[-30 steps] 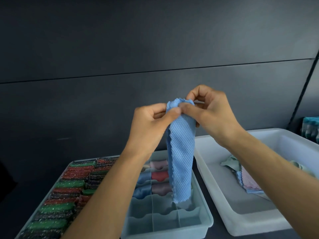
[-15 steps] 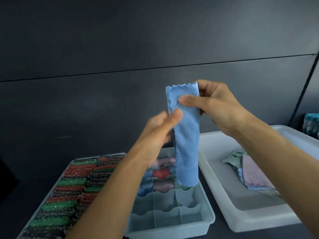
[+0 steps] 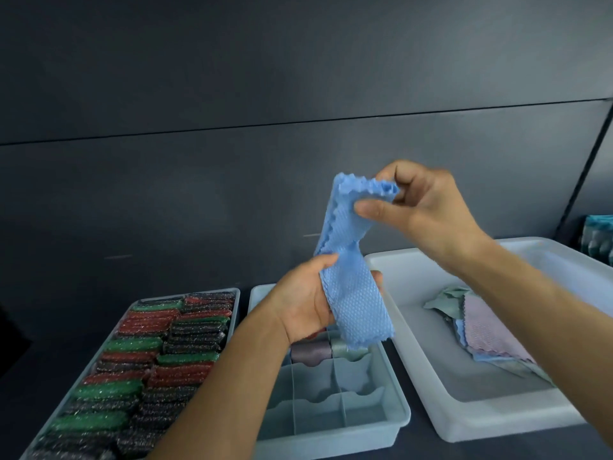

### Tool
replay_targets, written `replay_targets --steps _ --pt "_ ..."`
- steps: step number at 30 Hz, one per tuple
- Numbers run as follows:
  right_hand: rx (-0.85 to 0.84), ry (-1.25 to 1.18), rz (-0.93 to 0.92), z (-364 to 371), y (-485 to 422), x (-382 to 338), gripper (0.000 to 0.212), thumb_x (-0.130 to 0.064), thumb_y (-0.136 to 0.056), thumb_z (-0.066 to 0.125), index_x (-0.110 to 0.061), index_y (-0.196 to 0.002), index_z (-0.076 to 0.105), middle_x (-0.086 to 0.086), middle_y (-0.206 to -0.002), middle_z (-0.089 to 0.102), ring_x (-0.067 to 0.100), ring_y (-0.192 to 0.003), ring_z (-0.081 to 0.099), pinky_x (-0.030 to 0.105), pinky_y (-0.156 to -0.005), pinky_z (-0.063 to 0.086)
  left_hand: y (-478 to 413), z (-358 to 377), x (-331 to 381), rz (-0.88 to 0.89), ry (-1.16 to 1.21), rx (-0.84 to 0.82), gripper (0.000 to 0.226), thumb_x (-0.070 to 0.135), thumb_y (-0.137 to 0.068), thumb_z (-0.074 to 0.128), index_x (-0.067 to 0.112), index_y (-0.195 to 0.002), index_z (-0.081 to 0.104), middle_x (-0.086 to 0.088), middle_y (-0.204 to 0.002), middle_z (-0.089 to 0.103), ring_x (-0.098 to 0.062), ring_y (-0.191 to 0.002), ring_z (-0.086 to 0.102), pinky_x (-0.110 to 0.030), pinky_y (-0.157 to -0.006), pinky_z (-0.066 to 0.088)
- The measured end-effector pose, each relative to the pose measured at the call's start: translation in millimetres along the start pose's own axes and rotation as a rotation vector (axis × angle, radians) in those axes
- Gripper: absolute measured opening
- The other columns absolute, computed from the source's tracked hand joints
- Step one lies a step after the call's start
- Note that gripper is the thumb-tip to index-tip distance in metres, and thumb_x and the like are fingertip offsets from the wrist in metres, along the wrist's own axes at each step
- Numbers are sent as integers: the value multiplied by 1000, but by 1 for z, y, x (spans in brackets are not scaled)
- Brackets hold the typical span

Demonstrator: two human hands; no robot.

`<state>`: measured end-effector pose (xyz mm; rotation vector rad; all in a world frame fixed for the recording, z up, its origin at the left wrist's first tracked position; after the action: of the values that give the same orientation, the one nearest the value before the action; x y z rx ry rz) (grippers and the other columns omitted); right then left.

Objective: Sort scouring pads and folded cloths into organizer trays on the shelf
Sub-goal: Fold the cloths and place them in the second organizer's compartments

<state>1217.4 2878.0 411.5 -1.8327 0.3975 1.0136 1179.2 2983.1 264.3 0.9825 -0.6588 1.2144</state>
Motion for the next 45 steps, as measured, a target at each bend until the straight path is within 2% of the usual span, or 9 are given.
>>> replay_targets --steps 5,10,16,20,23,27,32,41,45 --pt "-155 227 -4 27 40 28 18 -3 -78 76 -16 -76 63 -12 -76 70 7 -69 66 24 -69 54 -5 -14 5 8 217 38 43 29 -91 39 -1 -107 65 -21 -99 69 -30 -83 67 -41 -84 51" --pt "-242 458 -171 47 60 39 16 -24 -70 63 -32 -83 59 -18 -96 72 9 -94 68 46 -86 50 -14 -17 2 -23 233 36 76 66 -91 39 -3 -97 71 -21 -92 71 -30 -78 71 -42 -82 52" --pt "-401 763 -435 55 78 44 45 -3 -67 49 -20 -105 67 -8 -121 66 13 -123 55 42 -96 45 -13 -30 7 12 80 123 44 28 -104 39 -2 -130 58 -9 -121 70 -19 -91 71 -35 -85 54" --pt "-429 1163 -625 59 79 56 68 1 -74 37 -20 -139 41 4 -150 39 25 -139 36 41 -109 34 -12 -31 6 3 78 144 37 25 -102 44 -1 -122 61 -14 -101 71 -23 -85 71 -36 -76 58" --pt "-290 954 -639 60 73 45 44 -6 -79 59 -23 -119 58 -1 -139 53 21 -131 44 34 -99 37 -12 -24 -4 -28 92 119 32 26 -100 46 0 -105 64 -15 -92 70 -23 -82 69 -34 -81 55" --pt "7 266 -38 30 49 58 26 5 -81 63 -20 -83 67 -7 -78 68 3 -76 58 27 -74 46 -15 -32 -6 54 80 166 63 56 -97 38 4 -127 59 -16 -128 65 -27 -116 61 -44 -106 43" --pt "37 -124 489 33 50 93 27 -24 -100 49 -8 -82 62 -8 -63 64 6 -55 57 17 -51 43 9 -9 1 143 -138 5 98 83 -72 17 15 -127 63 -9 -108 74 -18 -84 73 -25 -59 55" --pt "-64 -168 466 53 60 90 24 -24 -100 48 -4 -110 58 1 -71 60 6 -56 57 17 -46 42 32 -12 32 619 -398 294 22 33 -97 58 15 -108 63 -8 -95 73 -18 -81 72 -35 -65 59" --pt "-56 -338 347 50 58 82 19 -9 -95 52 -12 -110 65 27 -93 62 28 -78 56 36 -67 42 36 -17 34 651 -405 238 11 27 -96 60 22 -105 62 -3 -90 69 -26 -83 65 -40 -56 50"
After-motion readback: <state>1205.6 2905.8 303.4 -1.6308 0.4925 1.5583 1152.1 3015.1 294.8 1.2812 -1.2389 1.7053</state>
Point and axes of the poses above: each hand's wrist, its own y-axis away from the middle knuckle, its own z-axis out of the palm, x = y × z, the point moved 9 cm from there along -y, towards the middle knuckle
